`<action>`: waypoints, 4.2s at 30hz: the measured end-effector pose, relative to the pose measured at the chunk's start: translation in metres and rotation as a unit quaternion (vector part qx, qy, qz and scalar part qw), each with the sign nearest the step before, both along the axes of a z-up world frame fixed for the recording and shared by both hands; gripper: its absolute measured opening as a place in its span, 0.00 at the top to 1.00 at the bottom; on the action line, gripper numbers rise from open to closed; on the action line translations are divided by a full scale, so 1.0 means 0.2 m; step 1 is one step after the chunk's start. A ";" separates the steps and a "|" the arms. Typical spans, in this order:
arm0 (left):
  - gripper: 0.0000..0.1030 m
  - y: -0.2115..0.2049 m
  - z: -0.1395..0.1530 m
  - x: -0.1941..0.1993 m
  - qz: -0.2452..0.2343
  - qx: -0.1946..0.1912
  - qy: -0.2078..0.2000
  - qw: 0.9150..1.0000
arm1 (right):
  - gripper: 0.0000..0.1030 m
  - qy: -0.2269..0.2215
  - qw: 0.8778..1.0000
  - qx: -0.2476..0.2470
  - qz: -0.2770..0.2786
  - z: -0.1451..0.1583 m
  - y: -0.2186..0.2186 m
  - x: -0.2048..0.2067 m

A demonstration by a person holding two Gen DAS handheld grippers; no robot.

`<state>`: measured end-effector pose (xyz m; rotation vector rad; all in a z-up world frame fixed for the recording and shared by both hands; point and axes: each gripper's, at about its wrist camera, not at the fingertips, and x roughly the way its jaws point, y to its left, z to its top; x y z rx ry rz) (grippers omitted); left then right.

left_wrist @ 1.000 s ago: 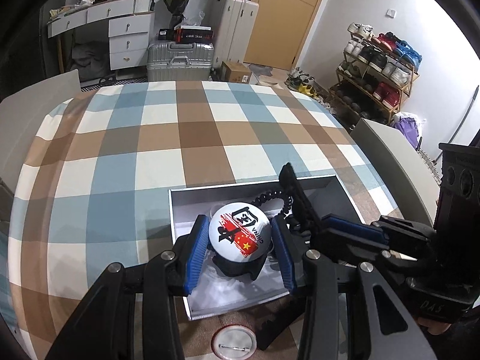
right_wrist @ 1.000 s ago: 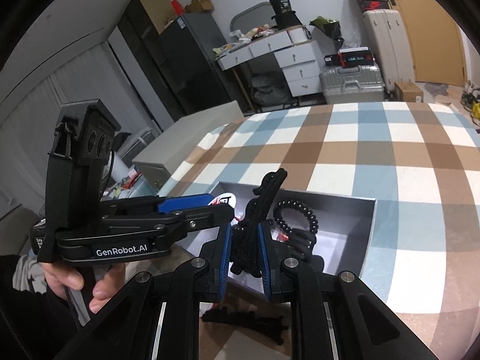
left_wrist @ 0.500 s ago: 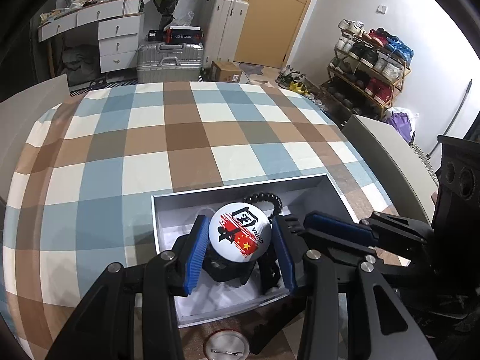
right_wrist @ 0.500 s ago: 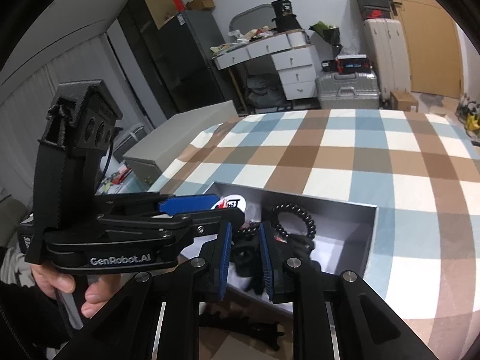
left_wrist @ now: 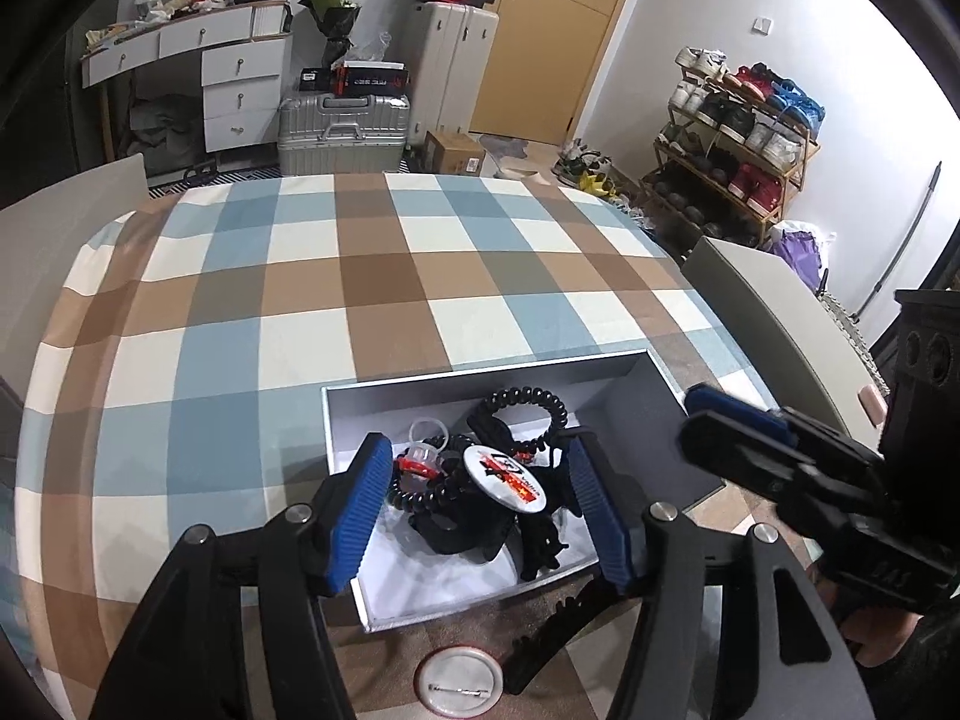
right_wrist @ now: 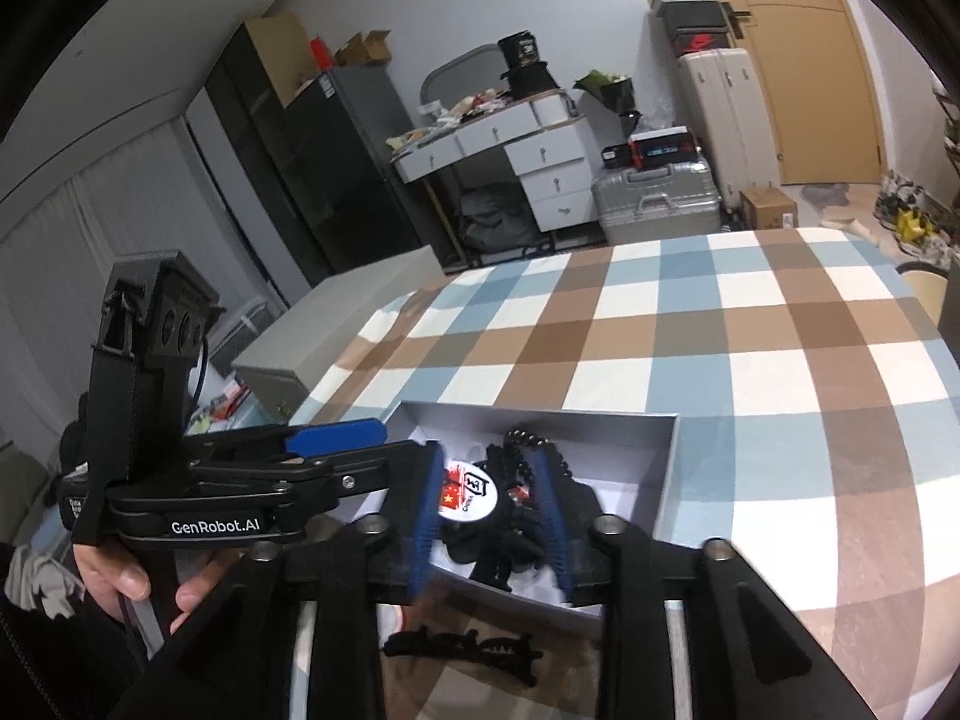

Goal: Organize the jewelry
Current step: 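Open both tools to drop the badge and clip strip into the box, then lower the left tool onto the white red-rimmed pin badge and grasp it, then grasp the remaining black clip strip with the right tool while the left tool holds the badge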

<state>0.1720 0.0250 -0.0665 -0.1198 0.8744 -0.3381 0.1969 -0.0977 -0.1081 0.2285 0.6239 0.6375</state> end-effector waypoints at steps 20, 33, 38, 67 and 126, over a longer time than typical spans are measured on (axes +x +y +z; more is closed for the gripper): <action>0.19 0.05 0.05 -0.19 0.020 -0.006 -0.035 0.999 | 0.27 -0.057 0.998 -0.002 -0.025 0.05 -0.02 -0.26; 0.03 0.06 -0.12 -0.32 0.030 0.016 0.004 0.999 | 0.09 -0.052 0.996 -0.040 -0.059 -0.08 -0.02 -0.38; 0.03 0.09 -0.19 -0.34 0.032 0.000 0.027 0.999 | 0.05 -0.047 0.996 -0.037 -0.066 -0.13 -0.04 -0.42; 0.58 -0.05 -0.31 -0.36 -0.119 0.136 0.009 0.984 | 0.02 -0.017 0.996 -0.062 -0.060 -0.22 -0.01 -0.45; 0.66 0.24 -0.12 -0.51 -0.032 0.040 -0.045 0.998 | 0.75 0.025 0.959 -0.273 0.071 -0.36 0.24 -0.32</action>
